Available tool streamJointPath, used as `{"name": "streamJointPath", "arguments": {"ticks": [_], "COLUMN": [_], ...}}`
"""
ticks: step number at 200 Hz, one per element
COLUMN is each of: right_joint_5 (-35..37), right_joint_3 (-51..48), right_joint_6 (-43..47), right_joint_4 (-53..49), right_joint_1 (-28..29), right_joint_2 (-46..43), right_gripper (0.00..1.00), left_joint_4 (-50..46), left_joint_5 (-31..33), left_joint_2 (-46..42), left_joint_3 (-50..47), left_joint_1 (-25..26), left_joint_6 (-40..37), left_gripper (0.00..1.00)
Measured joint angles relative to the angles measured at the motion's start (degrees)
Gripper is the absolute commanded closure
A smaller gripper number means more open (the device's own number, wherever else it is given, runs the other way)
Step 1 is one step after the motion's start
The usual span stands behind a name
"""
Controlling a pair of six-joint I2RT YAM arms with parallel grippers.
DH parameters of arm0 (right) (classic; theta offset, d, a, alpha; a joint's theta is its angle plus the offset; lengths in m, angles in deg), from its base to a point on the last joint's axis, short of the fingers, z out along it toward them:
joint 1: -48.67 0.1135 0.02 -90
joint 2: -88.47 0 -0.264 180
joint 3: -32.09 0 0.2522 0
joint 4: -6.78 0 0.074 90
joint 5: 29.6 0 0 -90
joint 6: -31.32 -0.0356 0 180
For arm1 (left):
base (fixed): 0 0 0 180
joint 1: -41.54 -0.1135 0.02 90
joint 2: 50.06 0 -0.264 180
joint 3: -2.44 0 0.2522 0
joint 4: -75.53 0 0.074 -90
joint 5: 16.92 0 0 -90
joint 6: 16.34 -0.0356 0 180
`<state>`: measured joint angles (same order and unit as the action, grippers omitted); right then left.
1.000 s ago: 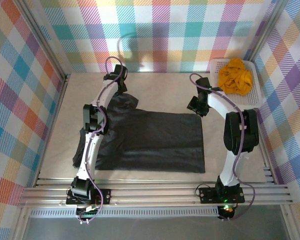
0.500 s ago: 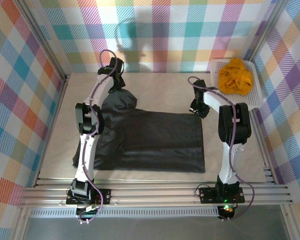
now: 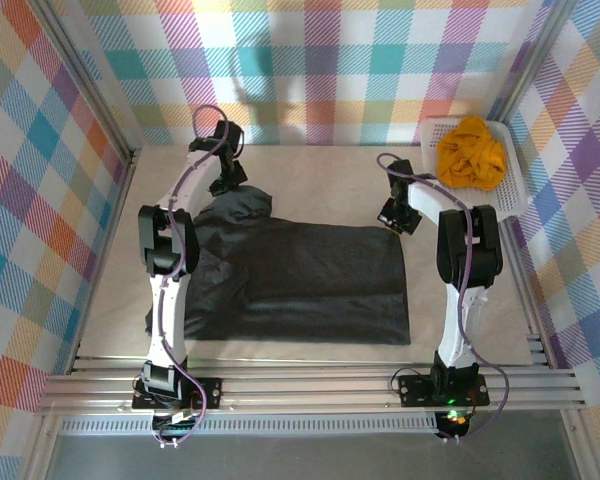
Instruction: Fold and stack the t-shirts
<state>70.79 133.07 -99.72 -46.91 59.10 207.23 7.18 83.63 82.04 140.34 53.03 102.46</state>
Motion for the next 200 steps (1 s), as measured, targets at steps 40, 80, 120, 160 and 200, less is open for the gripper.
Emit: {"name": "streamJointPath", "arguments": {"ticks": [40,80,120,160,200], "right_joint_5": [-0.17,-2.51,-4.48,-6.16,-6.84], "right_joint_3": [-4.87,-11.61,-19.8,-29.9,-34.93], "right_joint_6": [1.53,1.62,1.66,1.64,1.6], "right_joint_4": [1.33,1.46,0.79,-0.81,-2.05], "right_joint_1": [0.94,1.7,2.45,2.73,2.73], "right_joint_2": [-8.24,-17.38,-24.41,-30.27,-32.52], "right_gripper": [1.0,1.0,1.0,1.0,1.0], "left_joint_4": [-1.25,-1.22,-2.05,-4.31,-6.38], "left_joint_5": [-0.24,-1.51,-2.08,-1.95,-1.75], "left_joint_2": [-12.07,-28.94,-43.12,-54.23,-63.8], "left_joint_3": [-12.0,-30.25,-43.6,-55.52,-66.38], "left_joint_1": [-0.79,-3.72,-5.79,-5.79,-5.81], "left_joint_6": [2.56,6.03,8.11,10.69,13.6], "left_gripper": [1.0,1.0,1.0,1.0,1.0]}}
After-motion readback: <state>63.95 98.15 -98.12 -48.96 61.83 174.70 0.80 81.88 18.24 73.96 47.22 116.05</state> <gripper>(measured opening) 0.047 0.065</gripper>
